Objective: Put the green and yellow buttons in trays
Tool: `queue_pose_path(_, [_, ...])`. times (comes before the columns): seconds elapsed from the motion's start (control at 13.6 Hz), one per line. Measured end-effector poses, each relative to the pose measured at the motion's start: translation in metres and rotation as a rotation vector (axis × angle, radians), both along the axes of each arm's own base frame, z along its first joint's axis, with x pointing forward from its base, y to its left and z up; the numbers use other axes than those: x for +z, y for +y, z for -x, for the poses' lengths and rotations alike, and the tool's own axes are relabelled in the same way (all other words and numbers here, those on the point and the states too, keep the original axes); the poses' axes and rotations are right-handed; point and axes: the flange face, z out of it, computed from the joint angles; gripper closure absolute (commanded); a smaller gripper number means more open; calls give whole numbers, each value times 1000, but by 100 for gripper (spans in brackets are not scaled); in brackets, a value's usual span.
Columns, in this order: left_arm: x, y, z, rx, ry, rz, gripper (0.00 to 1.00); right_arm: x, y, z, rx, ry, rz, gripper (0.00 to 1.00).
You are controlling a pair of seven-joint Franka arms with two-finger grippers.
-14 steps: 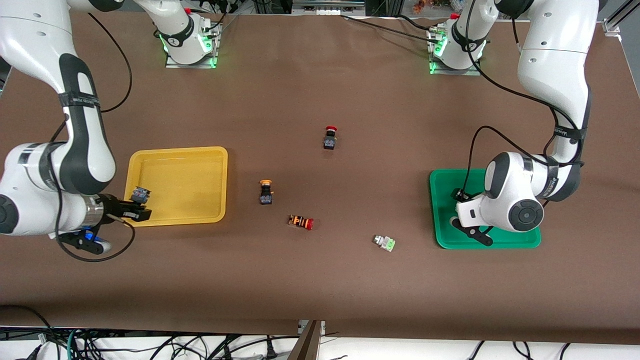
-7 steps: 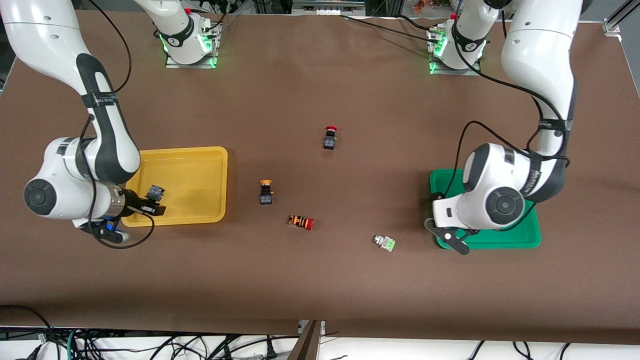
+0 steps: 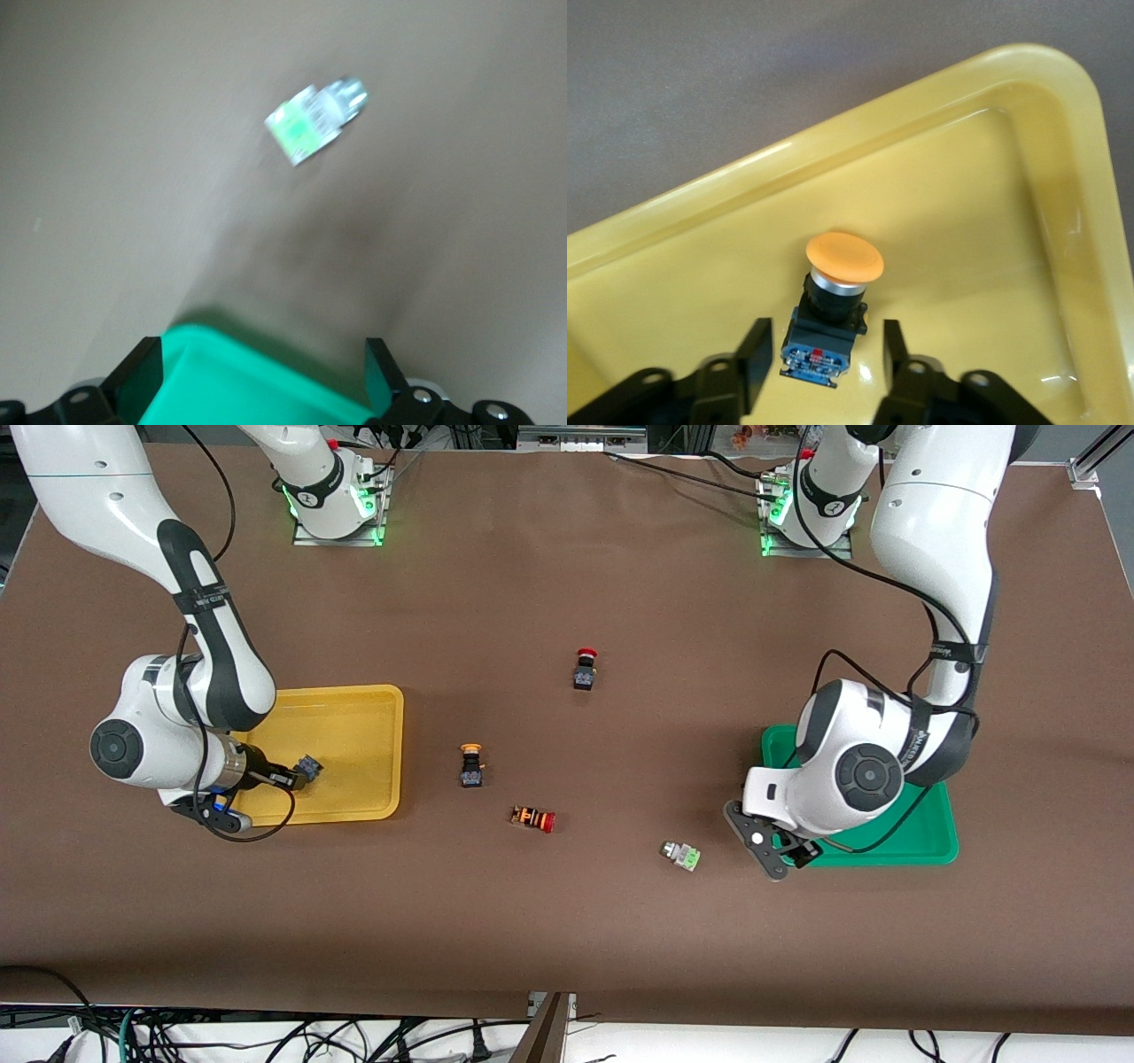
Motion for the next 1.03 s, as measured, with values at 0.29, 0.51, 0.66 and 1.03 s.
queue_pose_path(0.29, [-17, -48, -8, -286, -110, 85, 0, 21, 7, -4, -11, -33, -1, 8])
queue_pose_path(0.51, [-39, -63, -10, -449, -174, 98, 0, 48, 70, -2, -58, -64, 7, 8])
queue_pose_path(0.66, [-52, -61, -13, -474, -203, 101, 0, 55, 136, 7, -81, -74, 15, 8])
queue_pose_path(1.03, [-84, -71, -8, -496, -222, 109, 0, 51, 249, 30, -126, -164, 6, 8])
